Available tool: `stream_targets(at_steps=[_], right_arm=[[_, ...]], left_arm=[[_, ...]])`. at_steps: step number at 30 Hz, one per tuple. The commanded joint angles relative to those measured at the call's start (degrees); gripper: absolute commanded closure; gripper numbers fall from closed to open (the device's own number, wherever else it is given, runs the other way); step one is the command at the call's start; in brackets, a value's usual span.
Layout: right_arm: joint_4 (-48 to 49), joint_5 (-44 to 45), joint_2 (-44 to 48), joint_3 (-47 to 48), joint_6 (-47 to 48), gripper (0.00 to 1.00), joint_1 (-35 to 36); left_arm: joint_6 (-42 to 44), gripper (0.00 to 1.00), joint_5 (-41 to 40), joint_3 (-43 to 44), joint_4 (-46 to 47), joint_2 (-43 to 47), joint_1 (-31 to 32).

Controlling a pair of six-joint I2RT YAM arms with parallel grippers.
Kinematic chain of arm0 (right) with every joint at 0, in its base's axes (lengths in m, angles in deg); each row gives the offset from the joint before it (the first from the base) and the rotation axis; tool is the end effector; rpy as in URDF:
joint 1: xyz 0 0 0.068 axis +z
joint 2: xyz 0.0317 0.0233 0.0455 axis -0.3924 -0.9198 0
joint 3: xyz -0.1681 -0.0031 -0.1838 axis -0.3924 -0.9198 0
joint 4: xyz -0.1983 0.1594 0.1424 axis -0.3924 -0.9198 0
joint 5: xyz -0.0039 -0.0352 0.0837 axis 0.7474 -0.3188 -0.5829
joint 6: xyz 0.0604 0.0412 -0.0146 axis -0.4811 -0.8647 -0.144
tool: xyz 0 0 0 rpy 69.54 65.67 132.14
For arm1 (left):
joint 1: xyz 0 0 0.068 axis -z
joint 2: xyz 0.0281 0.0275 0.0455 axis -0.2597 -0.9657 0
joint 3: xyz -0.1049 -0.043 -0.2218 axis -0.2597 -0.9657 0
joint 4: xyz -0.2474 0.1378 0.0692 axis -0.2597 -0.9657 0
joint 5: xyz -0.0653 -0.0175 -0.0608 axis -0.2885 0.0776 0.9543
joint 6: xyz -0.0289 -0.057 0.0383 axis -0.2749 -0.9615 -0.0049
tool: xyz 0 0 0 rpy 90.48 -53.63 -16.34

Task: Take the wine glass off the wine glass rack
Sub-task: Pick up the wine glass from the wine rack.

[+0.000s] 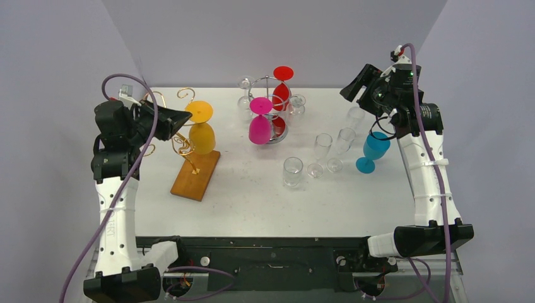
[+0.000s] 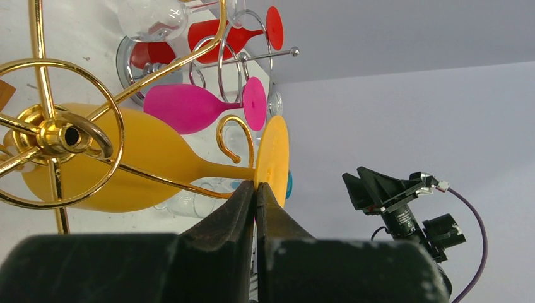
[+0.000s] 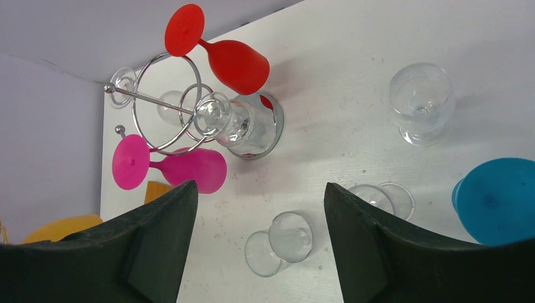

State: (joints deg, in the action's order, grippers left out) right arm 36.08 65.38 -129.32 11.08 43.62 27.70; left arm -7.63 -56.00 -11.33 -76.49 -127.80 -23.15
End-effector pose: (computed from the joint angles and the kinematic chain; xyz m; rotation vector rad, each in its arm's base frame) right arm 0.3331 0.0424 0.4342 0.3646 2.0750 0.6623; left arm 0.2752 0.0048 0.4086 -0.7735 1.8560 -1.1592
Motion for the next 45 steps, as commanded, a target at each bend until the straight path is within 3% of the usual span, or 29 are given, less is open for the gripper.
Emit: stream_targets(at_steps=[1,26,45], right_arm=[[1.40,0.79,1.64,-0.09,1.01,0.32,0.48],[0.74,2.01,1.61,0.06,1.81,0.32,0.78],[0.25,2.70,1.51,0.60,2.18,0.31,0.94]], left_arm=[[-2.28,1.00,0.44,-0.37,5.57,-0.04,-1.59],[-12.54,1.00,4.81,-6.60,19.26,-2.24,-5.52],[-15.75,1.00,6.76,-4.01,25.15,-7.41,-4.84]])
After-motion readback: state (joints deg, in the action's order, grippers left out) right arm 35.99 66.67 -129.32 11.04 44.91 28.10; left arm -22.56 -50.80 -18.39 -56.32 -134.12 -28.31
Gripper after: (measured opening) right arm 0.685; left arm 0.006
